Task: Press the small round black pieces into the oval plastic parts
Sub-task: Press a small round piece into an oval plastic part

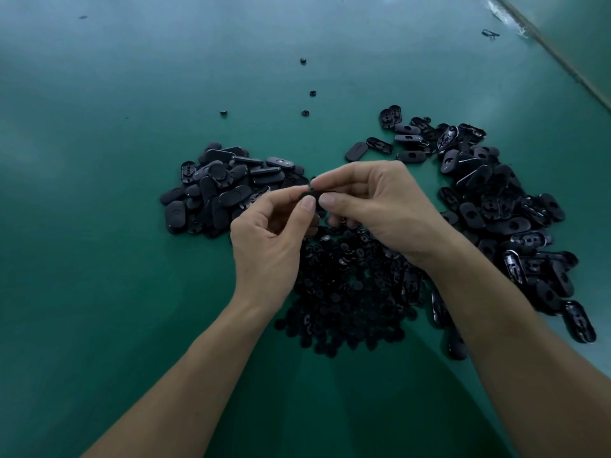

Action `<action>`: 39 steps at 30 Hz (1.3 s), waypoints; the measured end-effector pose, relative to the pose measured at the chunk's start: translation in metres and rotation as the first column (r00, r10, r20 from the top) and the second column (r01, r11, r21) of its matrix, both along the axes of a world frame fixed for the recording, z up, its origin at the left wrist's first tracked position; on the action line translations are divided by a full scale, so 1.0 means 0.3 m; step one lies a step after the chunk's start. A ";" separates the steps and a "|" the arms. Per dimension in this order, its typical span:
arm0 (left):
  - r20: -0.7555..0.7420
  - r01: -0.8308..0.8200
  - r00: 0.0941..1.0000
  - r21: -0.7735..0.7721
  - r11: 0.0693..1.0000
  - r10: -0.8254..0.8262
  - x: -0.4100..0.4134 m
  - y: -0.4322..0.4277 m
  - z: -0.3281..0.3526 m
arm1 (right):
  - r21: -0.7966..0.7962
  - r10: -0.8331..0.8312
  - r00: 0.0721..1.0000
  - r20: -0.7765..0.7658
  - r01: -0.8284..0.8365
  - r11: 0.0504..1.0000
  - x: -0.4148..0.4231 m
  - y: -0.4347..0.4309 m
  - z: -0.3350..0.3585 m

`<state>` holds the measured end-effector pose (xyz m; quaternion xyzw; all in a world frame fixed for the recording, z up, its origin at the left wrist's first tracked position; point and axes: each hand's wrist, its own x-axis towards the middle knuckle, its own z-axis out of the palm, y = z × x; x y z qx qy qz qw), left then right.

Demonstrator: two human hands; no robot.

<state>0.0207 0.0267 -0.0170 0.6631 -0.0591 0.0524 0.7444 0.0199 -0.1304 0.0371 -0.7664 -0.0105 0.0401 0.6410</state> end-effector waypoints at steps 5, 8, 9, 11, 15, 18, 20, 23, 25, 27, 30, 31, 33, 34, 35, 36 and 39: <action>-0.028 -0.009 1.000 -0.030 1.000 0.009 0.001 0.004 0.000 | -0.082 -0.075 0.997 -0.012 0.073 0.994 -0.005 -0.009 -0.022; -0.031 -0.018 0.999 -0.042 0.999 0.017 0.004 0.002 0.000 | -0.102 -0.066 0.998 -0.007 0.065 0.993 -0.007 -0.010 -0.031; -0.031 -0.019 0.999 -0.048 0.999 0.018 0.004 0.002 -0.001 | -0.096 -0.068 0.998 0.000 0.067 0.993 -0.008 -0.011 -0.034; -0.030 -0.016 0.999 -0.047 0.999 0.014 0.004 0.003 -0.003 | -0.072 -0.070 0.997 0.011 0.071 0.995 -0.008 -0.007 -0.041; -0.013 0.018 1.000 -0.021 1.000 -0.018 0.001 0.005 -0.008 | -0.072 -0.040 0.998 0.052 0.044 0.996 -0.007 0.003 -0.042; 0.003 0.024 1.000 -0.017 1.000 -0.024 0.003 0.002 -0.007 | -0.231 0.012 0.993 0.115 0.015 0.973 0.005 0.005 -0.028; 0.013 0.028 1.000 -0.020 0.999 -0.028 0.002 0.000 -0.008 | -0.219 -0.001 0.989 0.145 0.033 0.975 0.012 0.007 -0.015; 0.026 0.002 1.000 0.013 1.000 -0.002 0.002 0.000 -0.010 | -0.138 -0.085 0.984 0.158 0.107 0.985 0.017 -0.002 0.002; 0.044 -0.015 0.999 0.033 0.999 0.014 0.003 0.003 -0.009 | -0.310 -0.094 0.981 0.168 0.143 0.940 0.019 -0.015 -0.001; 0.040 -0.023 0.999 0.026 0.999 0.022 0.006 0.005 -0.007 | -0.518 -0.046 0.993 0.105 0.094 0.850 0.017 -0.027 -0.013; 0.010 -0.025 1.000 -0.004 1.000 0.025 0.010 0.005 -0.008 | -0.671 -0.010 1.000 0.011 0.015 0.741 0.009 -0.026 -0.033; 0.010 -0.028 1.000 -0.006 1.000 0.028 0.010 0.005 -0.008 | -0.705 -0.006 1.000 -0.001 0.003 0.710 0.008 -0.021 -0.038; 0.022 -0.035 0.999 -0.005 0.999 0.035 0.009 0.003 -0.007 | -0.735 -0.008 1.000 -0.011 -0.003 0.678 0.009 -0.008 -0.038; 0.028 -0.036 0.999 -0.008 0.999 0.036 0.008 0.003 -0.007 | -0.736 -0.006 1.000 -0.014 -0.007 0.677 0.011 -0.003 -0.036; 0.032 -0.033 0.999 -0.016 0.999 0.033 0.008 0.004 -0.007 | -0.735 -0.001 1.000 -0.023 -0.017 0.678 0.014 0.001 -0.034; 0.032 -0.025 0.999 -0.031 0.999 0.026 0.007 0.004 -0.008 | -0.733 0.002 0.999 -0.039 -0.030 0.679 0.017 0.003 -0.032; 0.051 -0.028 0.998 -0.046 0.999 0.030 0.005 0.005 -0.006 | -0.718 -0.012 0.995 -0.095 -0.060 0.693 0.025 0.008 -0.023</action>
